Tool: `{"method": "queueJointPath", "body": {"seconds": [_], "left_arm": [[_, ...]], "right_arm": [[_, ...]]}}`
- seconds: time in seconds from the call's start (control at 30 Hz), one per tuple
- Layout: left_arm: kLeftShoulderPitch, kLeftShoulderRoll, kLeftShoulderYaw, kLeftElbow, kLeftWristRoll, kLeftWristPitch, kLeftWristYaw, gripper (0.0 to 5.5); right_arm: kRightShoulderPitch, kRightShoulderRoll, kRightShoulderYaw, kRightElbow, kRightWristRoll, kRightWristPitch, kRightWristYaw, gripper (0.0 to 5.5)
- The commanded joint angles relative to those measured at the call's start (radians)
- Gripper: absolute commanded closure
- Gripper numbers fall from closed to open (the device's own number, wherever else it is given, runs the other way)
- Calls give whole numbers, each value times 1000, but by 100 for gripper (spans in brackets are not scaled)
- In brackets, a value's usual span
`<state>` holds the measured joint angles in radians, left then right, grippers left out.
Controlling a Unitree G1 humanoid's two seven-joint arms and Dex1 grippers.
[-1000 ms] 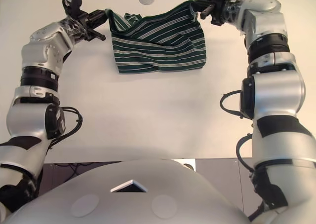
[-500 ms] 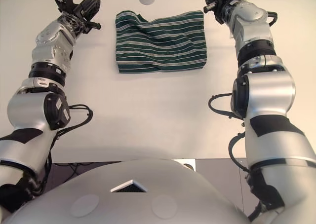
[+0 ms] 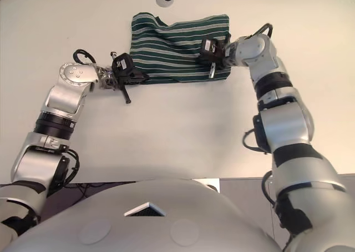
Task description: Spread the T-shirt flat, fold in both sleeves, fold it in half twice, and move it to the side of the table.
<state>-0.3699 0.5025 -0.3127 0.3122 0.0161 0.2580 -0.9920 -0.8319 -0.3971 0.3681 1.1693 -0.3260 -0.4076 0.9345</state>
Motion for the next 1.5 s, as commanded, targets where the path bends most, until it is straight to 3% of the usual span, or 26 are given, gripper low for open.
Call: {"method": "queueJointPath", "body": {"seconds": [0.03,0.1,0.17,0.37,0.47,0.6,0.8,0.9,1.1,1.2,1.27,1.37,1.5], "left_arm": [[171,163,-34,-88,17,126,-104,550],[219,247,3,-120,8,153,-117,550],[215,281,35,-115,-5,154,-108,550],[92,207,95,15,11,0,78,550],[45,152,151,31,-27,-88,148,550],[72,145,162,-107,-75,-82,108,550],[223,217,65,-447,-96,118,3,550],[277,260,30,-506,-68,191,-8,550],[254,279,-42,-359,76,119,56,550],[217,270,-51,-279,119,57,93,550],[193,252,-42,-246,120,32,113,550],[192,224,-8,-263,75,11,115,550],[169,166,202,-348,-71,-52,199,507]], "right_arm": [[122,-87,95,-66,-52,-48,209,546],[258,-151,124,-308,60,0,455,546],[351,-167,118,-509,163,112,542,546],[389,-131,22,-915,430,554,550,546],[248,-29,-107,-873,530,736,394,546],[120,35,-87,-594,381,580,172,546],[134,150,-27,-373,296,409,92,546],[147,180,-2,-306,254,358,65,546],[195,64,135,-237,49,220,28,546],[242,-34,166,-322,48,214,163,546],[260,-73,160,-368,62,208,188,546],[233,-31,98,-338,91,197,61,546],[266,-13,-50,-515,273,207,63,501]]}}
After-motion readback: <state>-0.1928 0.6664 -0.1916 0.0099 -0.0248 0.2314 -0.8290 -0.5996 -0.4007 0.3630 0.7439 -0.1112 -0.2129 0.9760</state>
